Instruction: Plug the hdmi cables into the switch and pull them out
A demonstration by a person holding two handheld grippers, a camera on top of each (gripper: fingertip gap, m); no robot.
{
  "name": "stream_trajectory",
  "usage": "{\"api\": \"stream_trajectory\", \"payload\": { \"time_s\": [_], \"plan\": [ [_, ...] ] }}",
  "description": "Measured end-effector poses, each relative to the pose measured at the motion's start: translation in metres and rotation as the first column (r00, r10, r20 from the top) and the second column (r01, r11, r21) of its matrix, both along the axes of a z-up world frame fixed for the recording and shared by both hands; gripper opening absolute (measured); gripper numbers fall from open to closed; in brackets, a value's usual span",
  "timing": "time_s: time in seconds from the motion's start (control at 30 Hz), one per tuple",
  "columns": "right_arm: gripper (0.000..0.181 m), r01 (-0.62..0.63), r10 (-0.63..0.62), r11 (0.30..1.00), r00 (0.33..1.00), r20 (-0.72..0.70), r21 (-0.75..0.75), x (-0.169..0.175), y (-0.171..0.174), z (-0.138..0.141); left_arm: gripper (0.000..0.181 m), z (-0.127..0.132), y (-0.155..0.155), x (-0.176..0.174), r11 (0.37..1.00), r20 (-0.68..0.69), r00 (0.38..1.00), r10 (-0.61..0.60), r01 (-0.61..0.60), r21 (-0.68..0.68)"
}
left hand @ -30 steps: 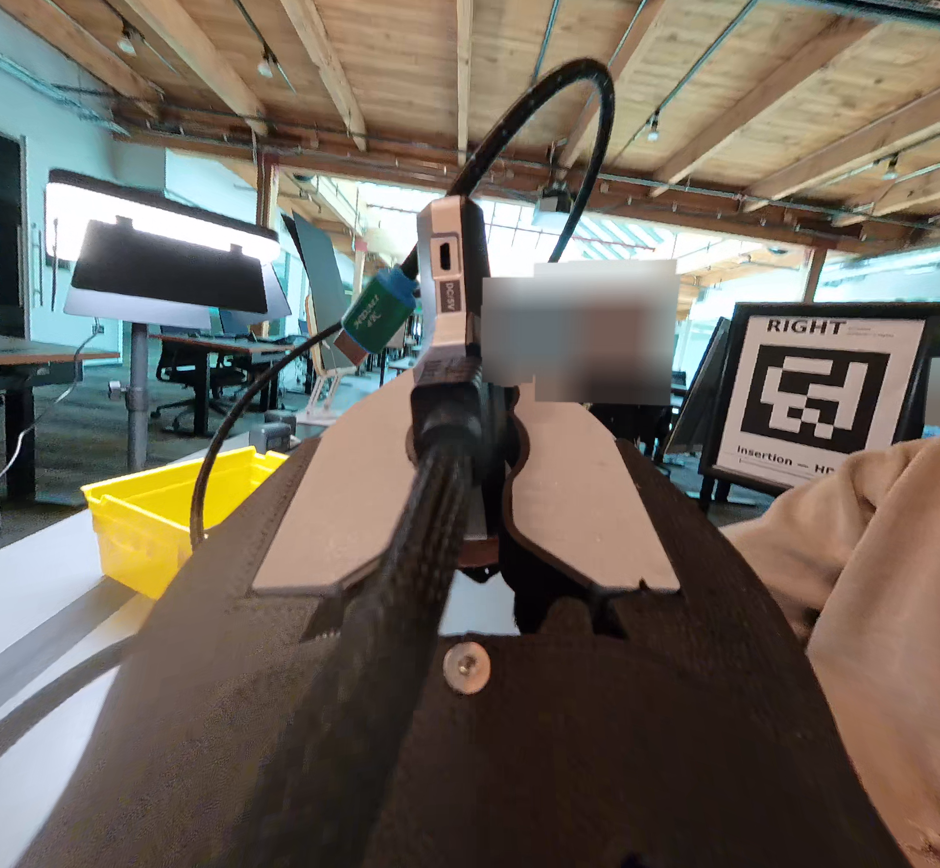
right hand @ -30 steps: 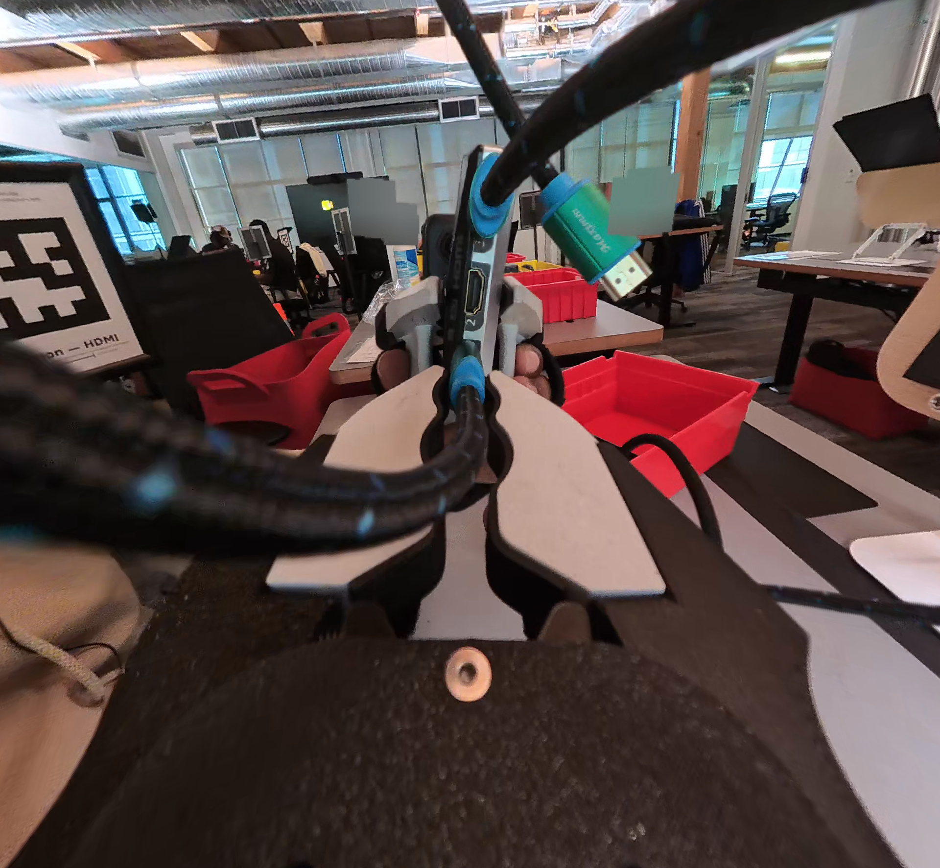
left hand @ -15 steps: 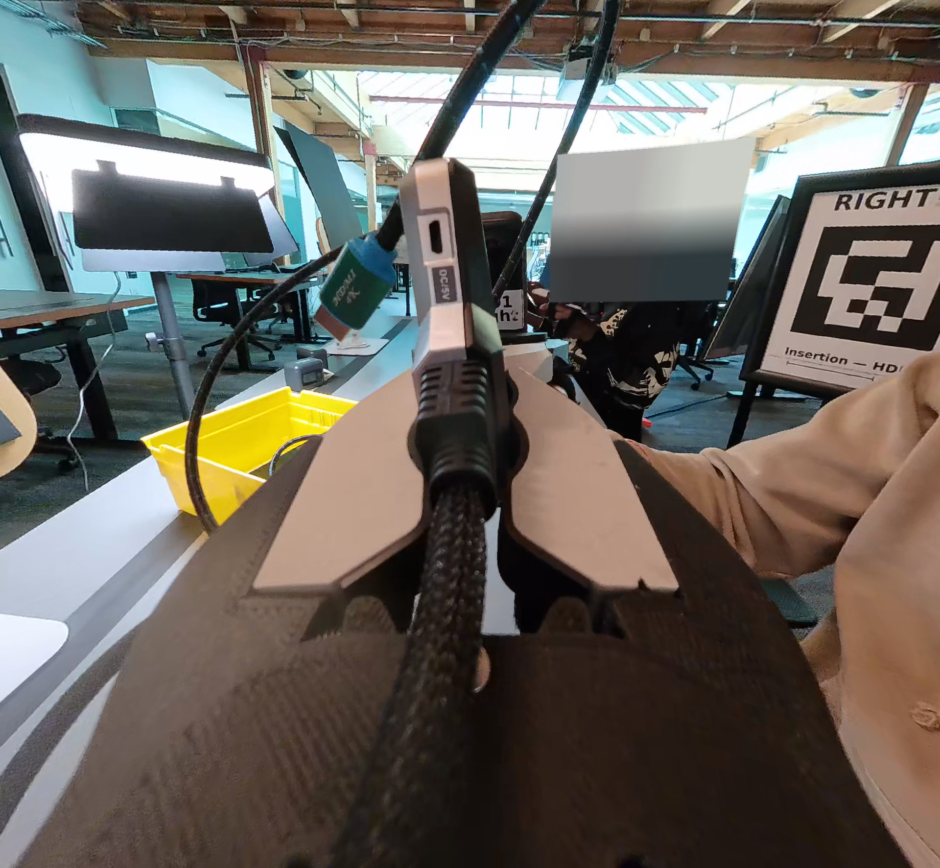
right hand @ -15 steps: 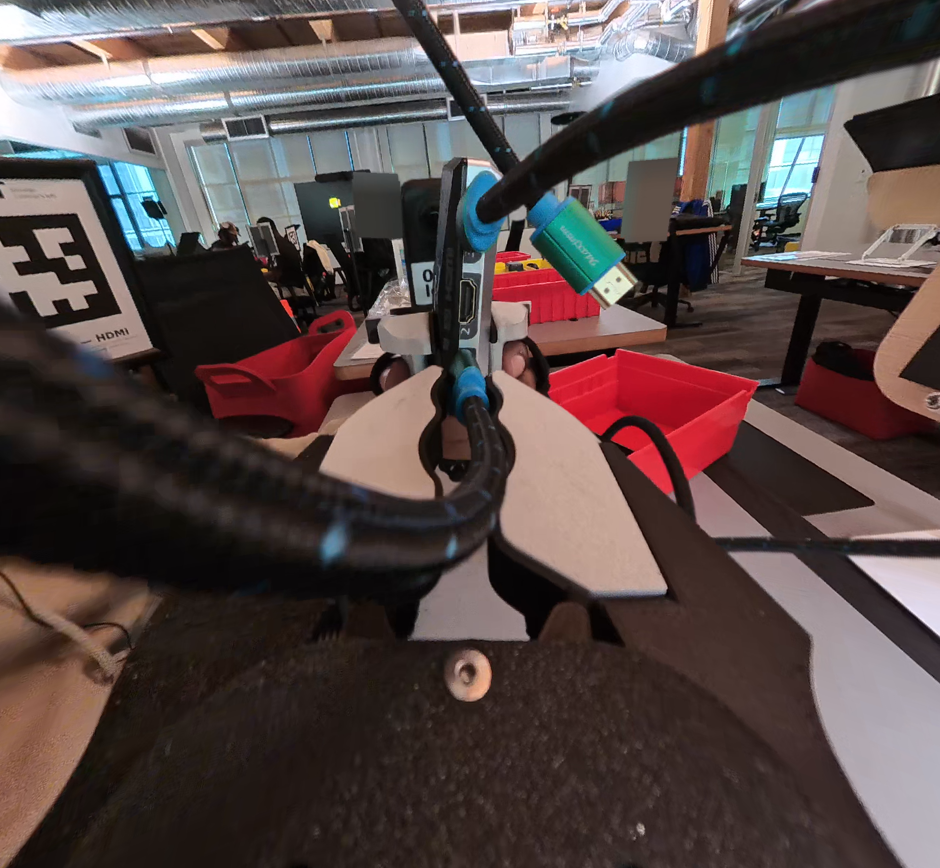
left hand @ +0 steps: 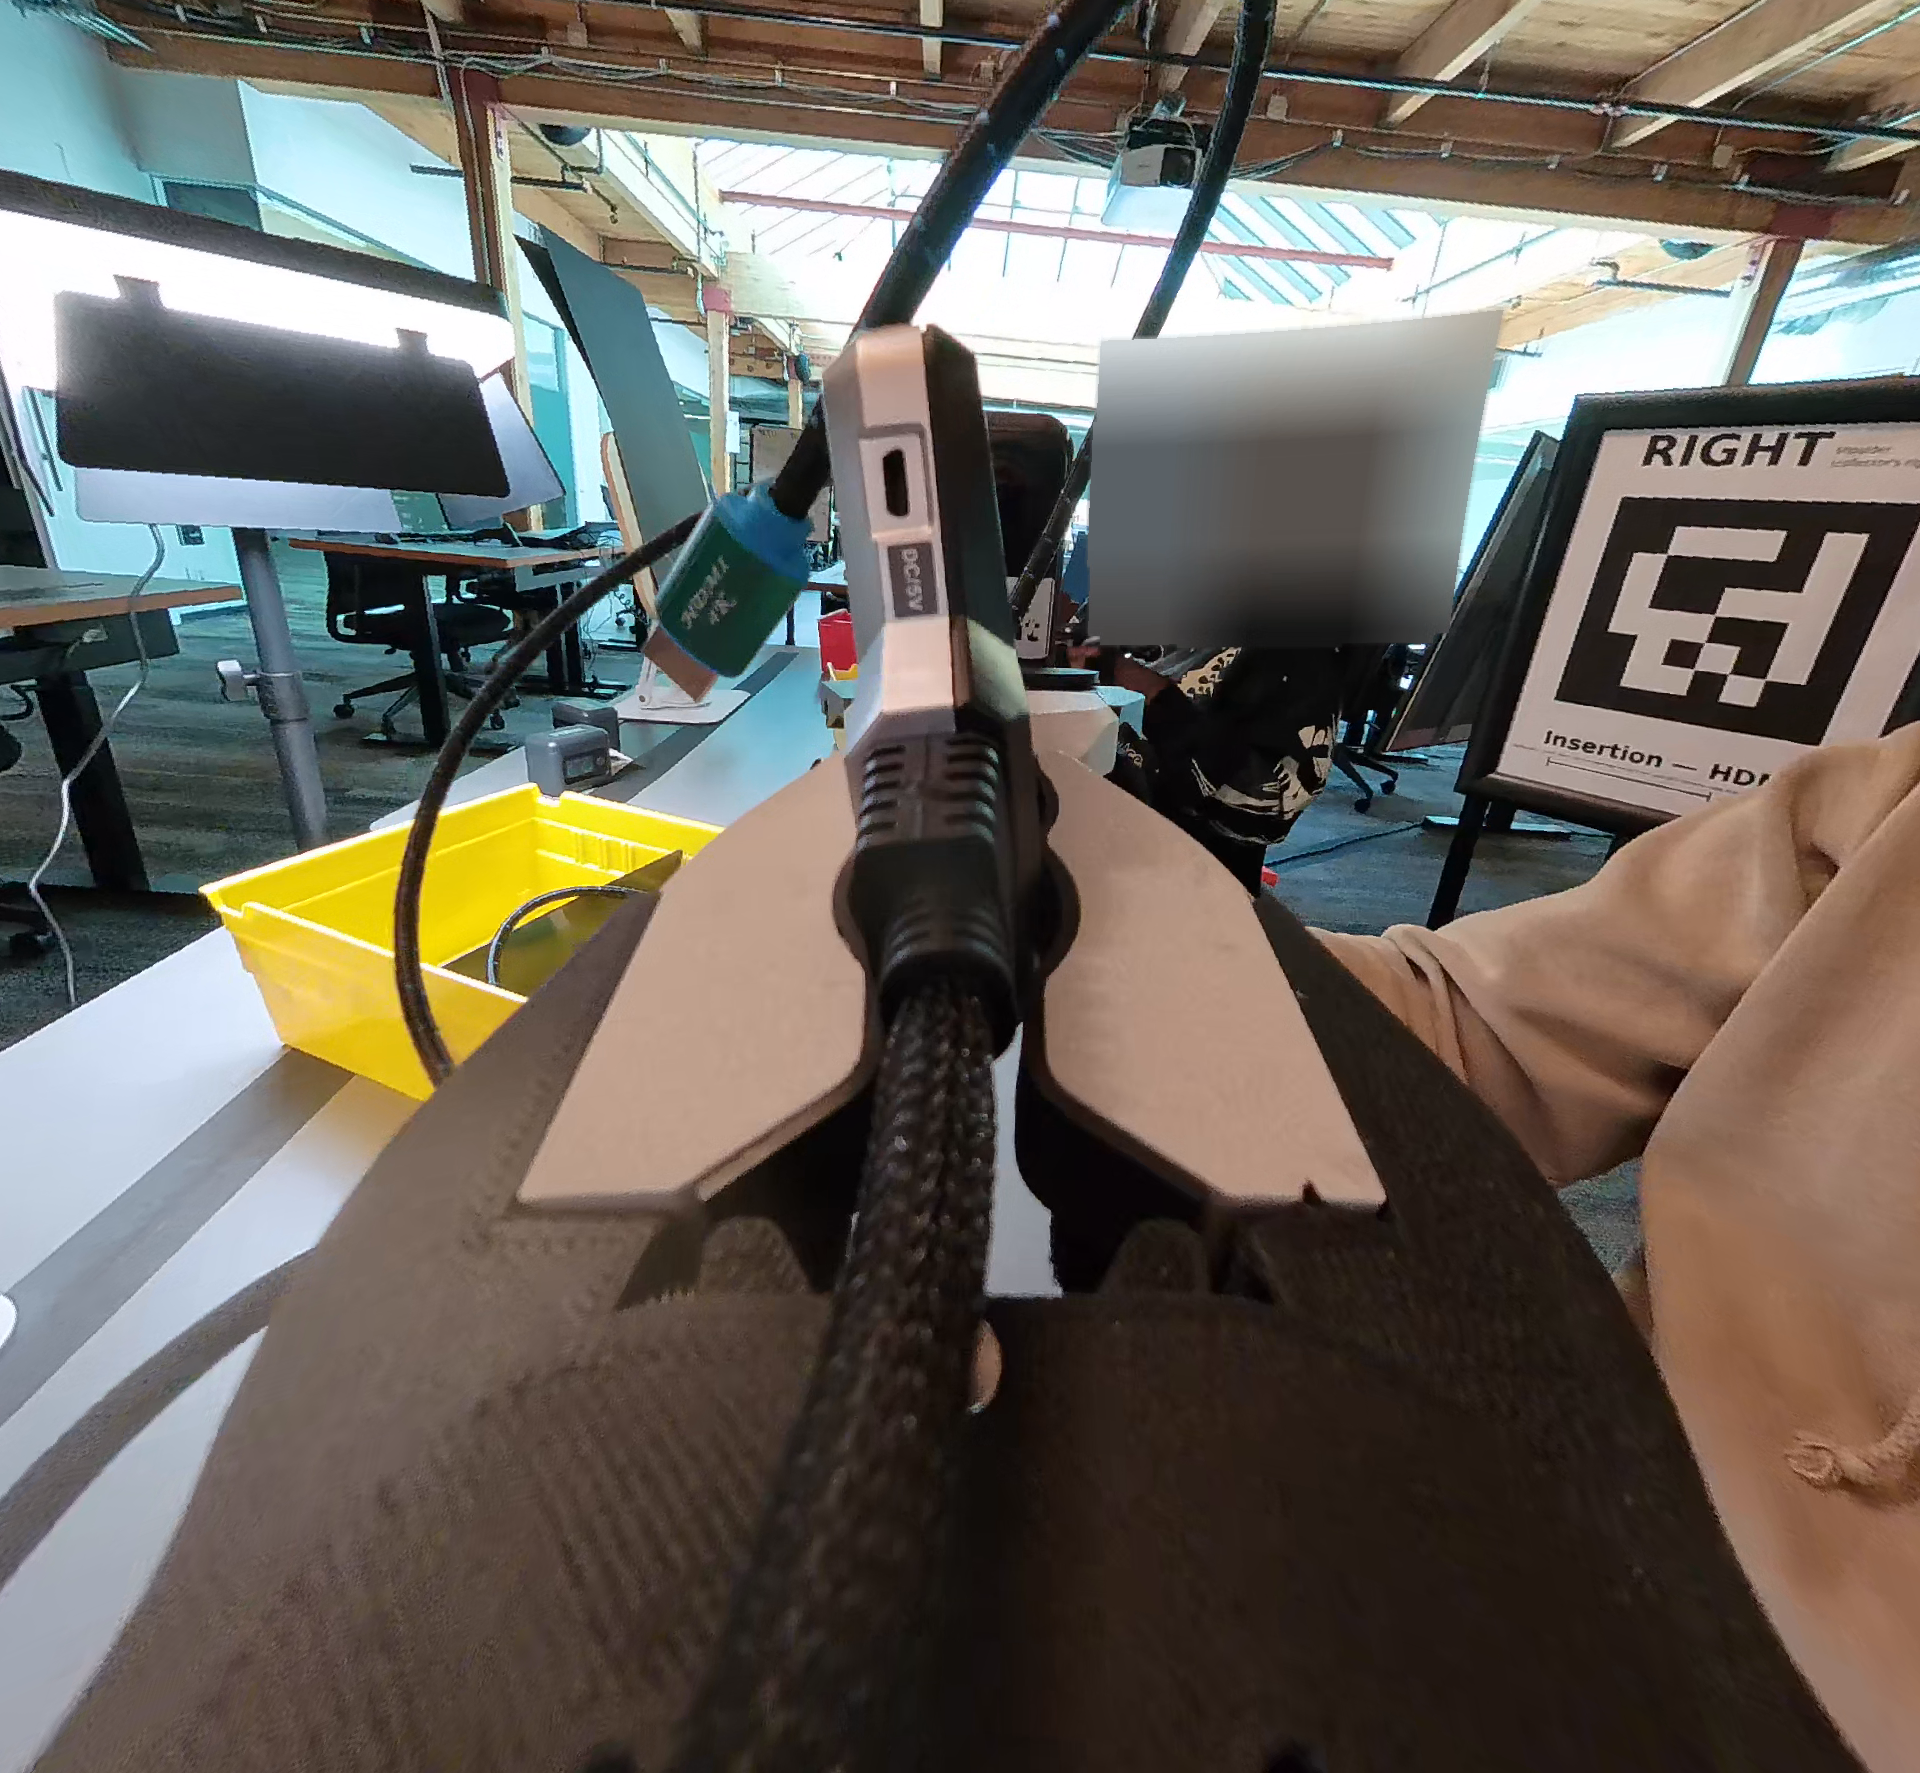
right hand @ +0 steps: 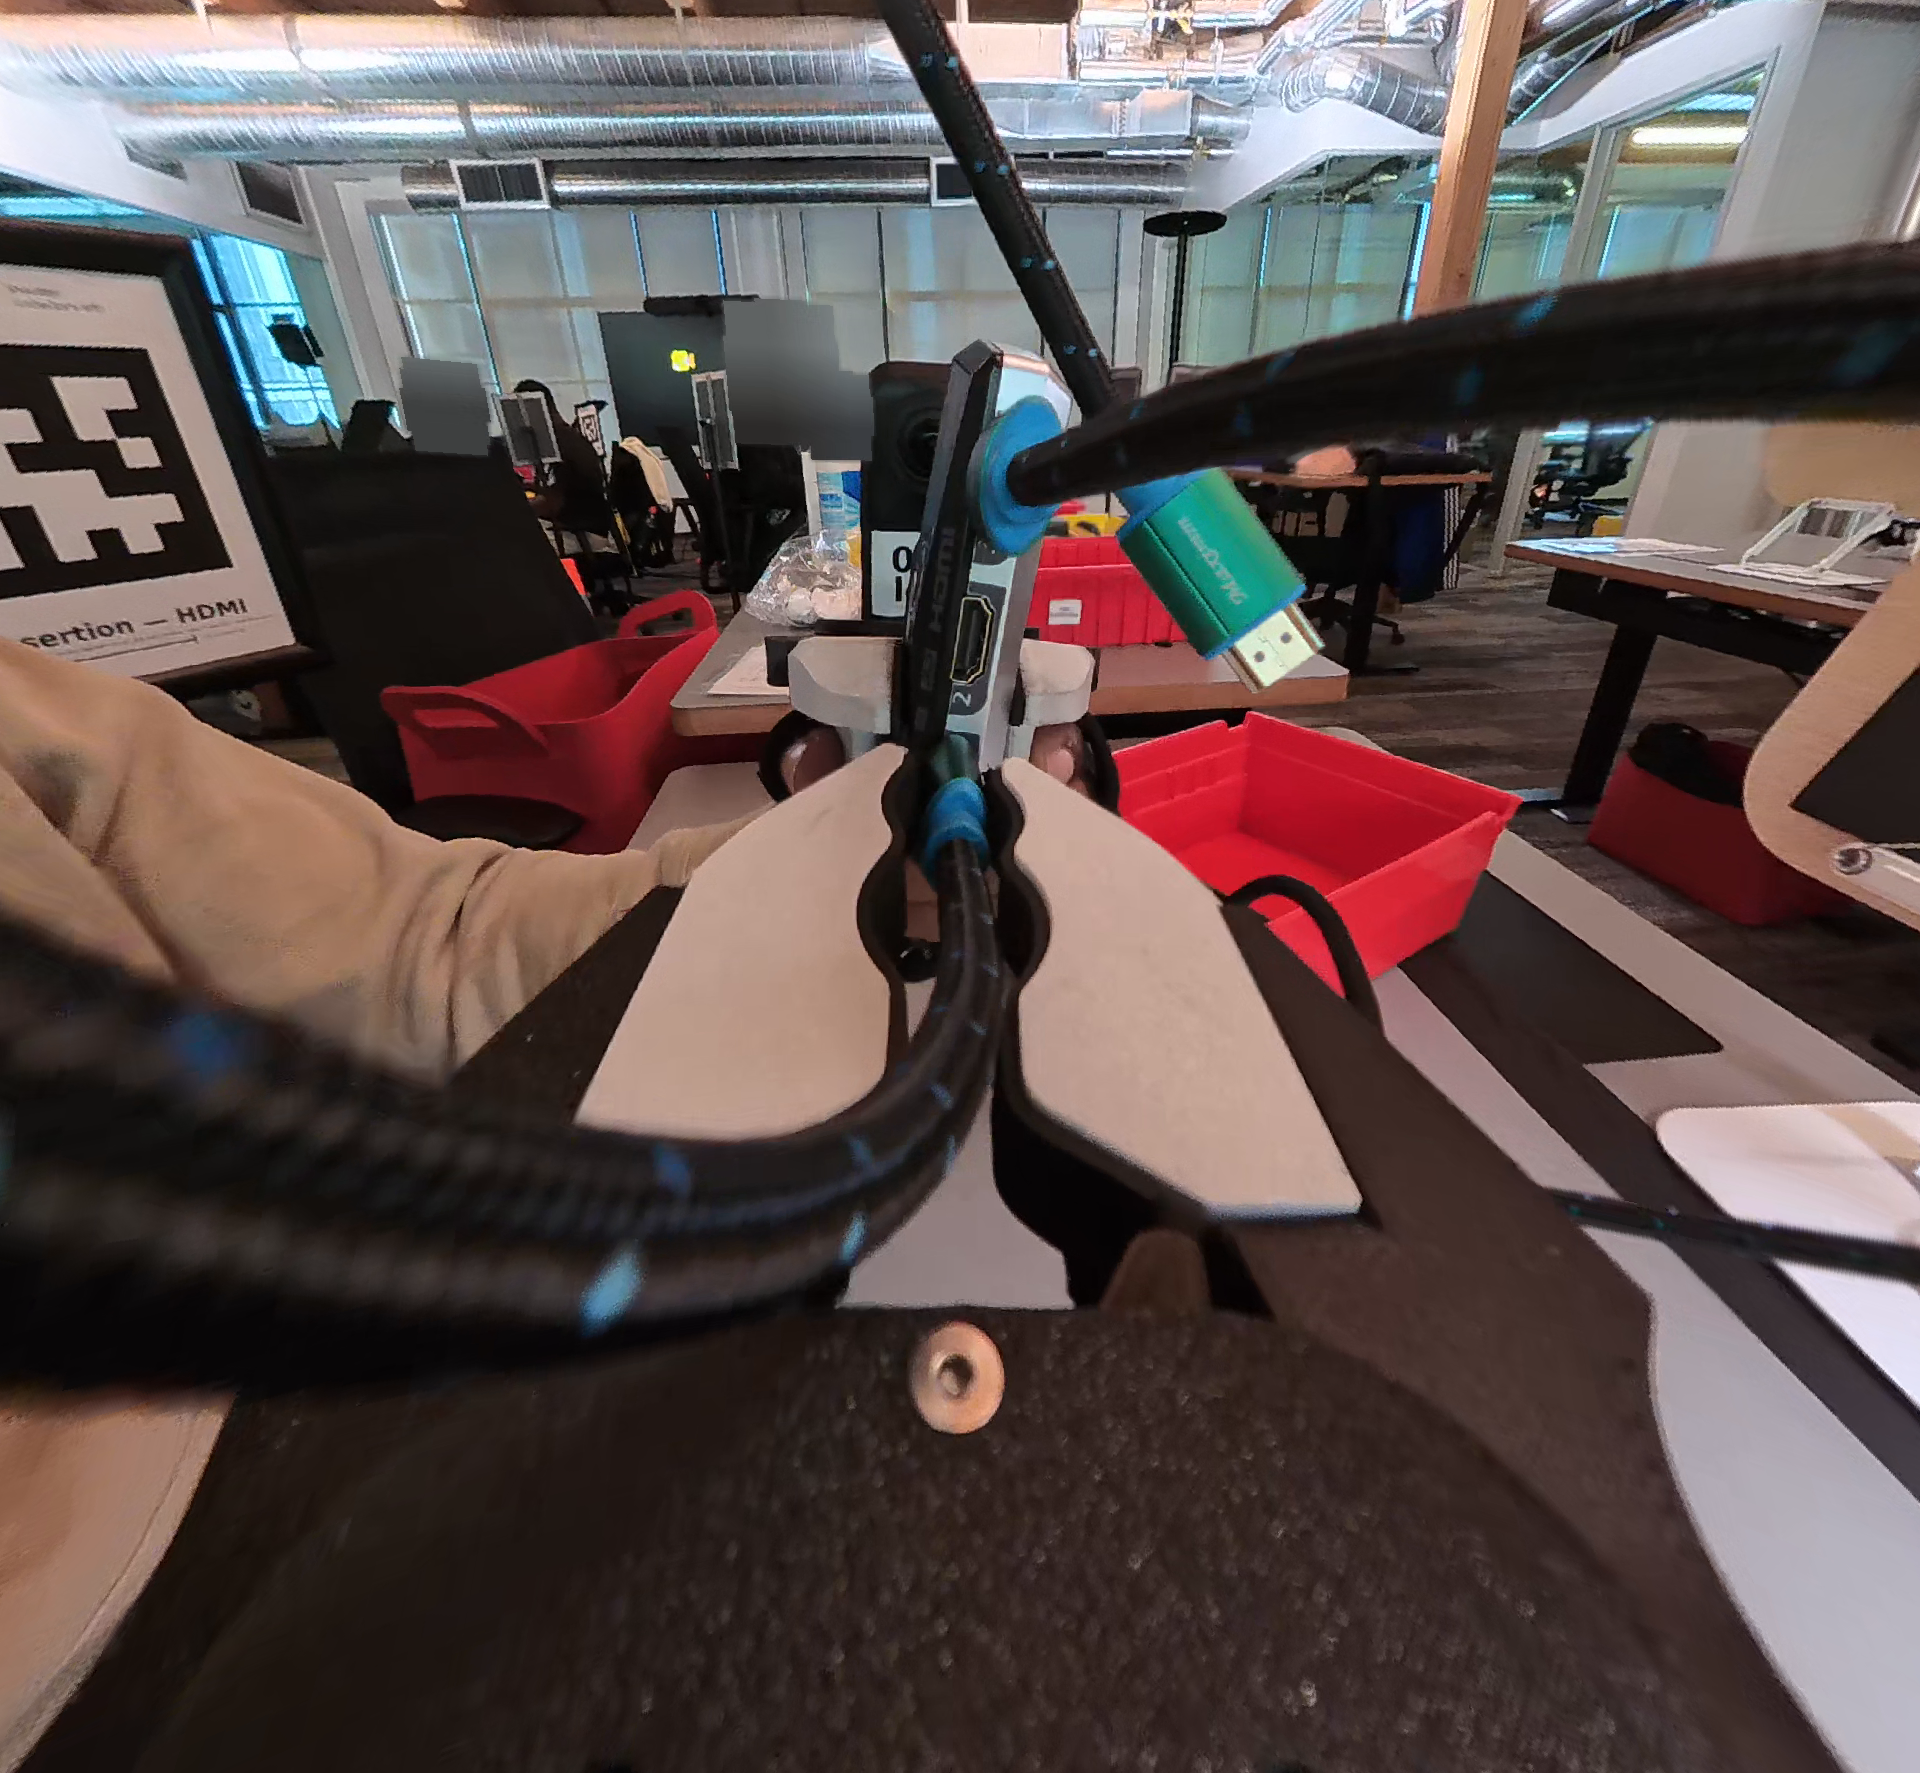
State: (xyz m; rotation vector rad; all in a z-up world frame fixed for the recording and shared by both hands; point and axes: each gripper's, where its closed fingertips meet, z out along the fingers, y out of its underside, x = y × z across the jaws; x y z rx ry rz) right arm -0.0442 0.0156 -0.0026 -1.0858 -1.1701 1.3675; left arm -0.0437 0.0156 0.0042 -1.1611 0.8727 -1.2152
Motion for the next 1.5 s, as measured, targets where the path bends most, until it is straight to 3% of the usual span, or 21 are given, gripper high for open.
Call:
{"api": "stream_trajectory", "payload": {
  "time_s": [0.8, 1.03, 1.13, 1.2, 1.23, 1.3, 1.43, 1.5],
  "plan": [
    [0.012, -0.012, 0.008, 0.999, 0.997, 0.075, 0.049, 0.004, -0.002, -0.007, 0.023, -0.003, -0.003, 0.003, 1.0, -0.043, 0.999, -0.003, 0.004, 0.028],
    [0.012, -0.1, 0.081, 0.988, 0.984, 0.161, 0.115, 0.022, -0.002, -0.025, 0.023, -0.023, -0.003, 0.021, 0.997, -0.197, 0.98, 0.018, -0.003, 0.076],
    [0.012, -0.106, 0.086, 0.987, 0.984, 0.157, 0.118, 0.027, 0.0, -0.027, 0.024, -0.022, -0.001, 0.023, 0.998, -0.169, 0.986, 0.005, 0.006, 0.062],
    [0.011, -0.12, 0.122, 0.99, 0.992, -0.019, 0.076, 0.056, 0.006, -0.002, 0.022, 0.008, 0.01, -0.02, 0.998, 0.033, 0.998, 0.053, -0.053, 0.025],
    [0.011, -0.063, 0.069, 0.996, 0.991, -0.117, 0.06, 0.082, 0.019, 0.014, 0.022, 0.022, 0.012, -0.05, 0.997, 0.113, 0.991, 0.071, -0.075, 0.028],
    [0.011, 0.118, -0.107, 0.991, 0.982, -0.158, 0.063, 0.116, 0.042, 0.025, 0.023, 0.03, 0.008, -0.076, 0.985, 0.089, 0.987, 0.134, -0.142, 0.093],
    [0.012, 0.392, -0.391, 0.917, 0.92, -0.024, 0.077, 0.145, 0.079, 0.022, 0.023, 0.036, 0.01, -0.082, 0.975, 0.042, 0.979, 0.197, -0.2, 0.091],
    [0.011, 0.517, -0.525, 0.851, 0.846, 0.093, 0.099, 0.163, 0.097, 0.009, 0.023, 0.032, 0.013, -0.085, 0.973, 0.02, 0.975, 0.221, -0.222, 0.07]
  ]
}}
